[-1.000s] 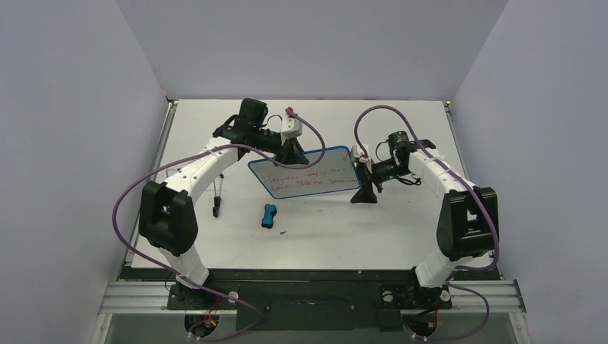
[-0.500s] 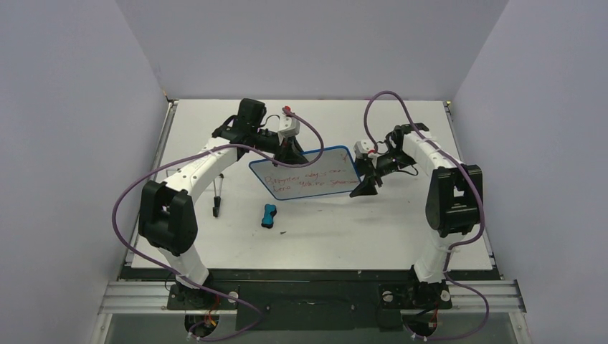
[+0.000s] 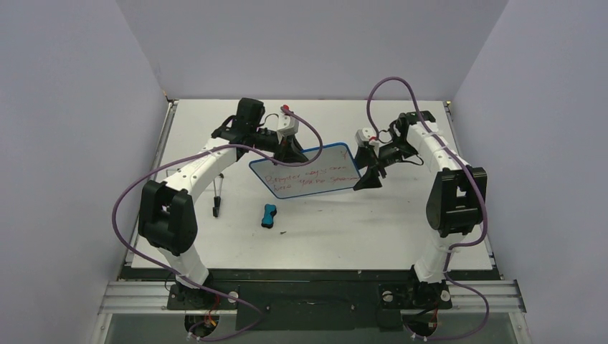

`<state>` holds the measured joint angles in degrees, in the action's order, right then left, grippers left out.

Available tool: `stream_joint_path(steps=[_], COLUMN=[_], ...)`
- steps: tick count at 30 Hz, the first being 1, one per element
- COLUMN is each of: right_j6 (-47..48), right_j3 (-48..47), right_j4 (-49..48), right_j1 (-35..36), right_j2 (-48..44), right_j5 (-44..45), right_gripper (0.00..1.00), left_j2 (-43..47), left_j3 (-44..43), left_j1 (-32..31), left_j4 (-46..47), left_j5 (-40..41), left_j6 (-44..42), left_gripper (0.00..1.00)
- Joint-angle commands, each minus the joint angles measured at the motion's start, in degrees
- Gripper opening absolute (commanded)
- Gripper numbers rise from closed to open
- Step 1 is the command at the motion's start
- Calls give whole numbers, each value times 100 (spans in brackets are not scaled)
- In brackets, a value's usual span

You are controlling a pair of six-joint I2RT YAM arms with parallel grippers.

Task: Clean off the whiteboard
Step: Erase the whiteboard at the whiteboard stand.

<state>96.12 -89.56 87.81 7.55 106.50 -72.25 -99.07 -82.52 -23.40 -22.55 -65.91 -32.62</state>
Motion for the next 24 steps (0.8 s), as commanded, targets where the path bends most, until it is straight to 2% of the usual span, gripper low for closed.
stream_joint_path(steps=[1, 3, 4, 5, 6, 8, 11, 15, 20, 24], right_j6=[-872, -1664, -2082, -2983, -3872, -4533, -4327, -3846, -4091, -4118], right_j3=[-478, -434, -238, -84, 355, 885, 1160, 1662, 1951, 1997], right_j4=[59, -543, -1314, -1839, -2884, -4013, -4322, -4789, -5203, -5203], right_j1=[69, 110, 139, 213, 248, 344, 392, 532, 770, 712], right_j2=[-22, -135, -346, -488, -834, -1287, -1490, -1595, -1549, -1488], right_j5=[324, 549, 825, 1136, 1289, 1527, 1208, 820, 650, 535], right_gripper=[58, 58, 60, 61, 64, 68, 70, 67, 51, 45], left_j2=[152, 156, 152, 156, 156, 157, 159, 164, 213, 262], left_j3=[-62, -66, -65, -64, -56, -46, -29, -23, 66, 147], left_j1=[53, 55, 59, 62, 63, 78, 89, 102, 128, 170], left_j4=[425, 427, 427, 431, 439, 454, 509, 552, 673, 791], left_j5=[-141, -141, -141, -141, -146, -160, -186, -207, -236, -260], left_j6=[-37, -42, -42, -42, -42, -40, -15, 9, 90, 140], left_gripper=[0, 0, 0, 0, 0, 0, 0, 0, 0, 0])
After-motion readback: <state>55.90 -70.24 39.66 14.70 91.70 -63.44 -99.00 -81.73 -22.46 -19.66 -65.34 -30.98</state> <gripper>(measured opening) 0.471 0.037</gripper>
